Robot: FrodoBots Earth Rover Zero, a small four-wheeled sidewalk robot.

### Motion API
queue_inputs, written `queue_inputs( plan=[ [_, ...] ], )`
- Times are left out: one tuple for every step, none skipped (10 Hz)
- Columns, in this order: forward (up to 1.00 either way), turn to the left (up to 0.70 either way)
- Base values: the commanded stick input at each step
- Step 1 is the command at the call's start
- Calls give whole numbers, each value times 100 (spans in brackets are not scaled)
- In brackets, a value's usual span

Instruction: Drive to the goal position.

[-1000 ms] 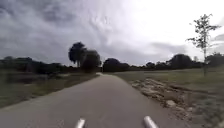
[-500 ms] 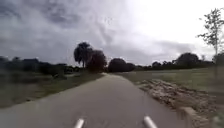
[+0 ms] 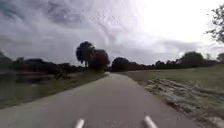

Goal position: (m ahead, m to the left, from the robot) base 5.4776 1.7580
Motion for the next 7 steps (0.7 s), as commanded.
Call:
queue_inputs(
  plan=[
    [69,3],
    [69,3],
    [69,3],
    [69,3],
    [69,3],
    [69,3],
    [69,3]
  ],
)
